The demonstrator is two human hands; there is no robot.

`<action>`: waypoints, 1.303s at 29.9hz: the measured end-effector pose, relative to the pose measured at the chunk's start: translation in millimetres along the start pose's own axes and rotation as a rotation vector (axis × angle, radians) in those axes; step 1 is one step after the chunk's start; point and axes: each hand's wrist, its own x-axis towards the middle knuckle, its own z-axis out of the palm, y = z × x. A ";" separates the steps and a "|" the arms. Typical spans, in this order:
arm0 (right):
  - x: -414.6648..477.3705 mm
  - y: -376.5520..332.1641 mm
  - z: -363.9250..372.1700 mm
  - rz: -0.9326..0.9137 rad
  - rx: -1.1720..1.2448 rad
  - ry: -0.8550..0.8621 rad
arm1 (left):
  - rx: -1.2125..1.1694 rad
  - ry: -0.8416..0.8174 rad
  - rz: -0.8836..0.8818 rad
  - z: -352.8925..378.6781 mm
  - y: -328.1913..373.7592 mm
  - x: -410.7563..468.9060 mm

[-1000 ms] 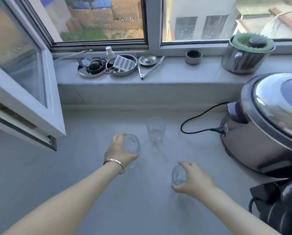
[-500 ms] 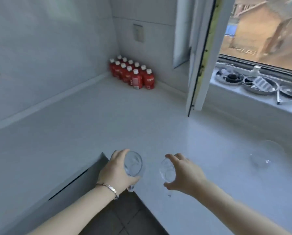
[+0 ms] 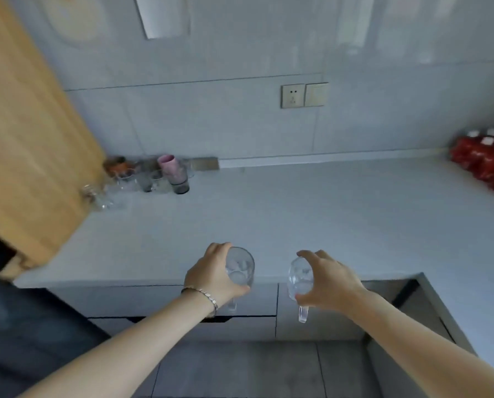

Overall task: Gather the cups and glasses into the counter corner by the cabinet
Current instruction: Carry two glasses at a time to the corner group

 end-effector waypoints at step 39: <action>484.5 -369.5 108.4 0.140 0.091 -0.094 | 0.384 -0.218 0.016 -152.1 -405.5 441.9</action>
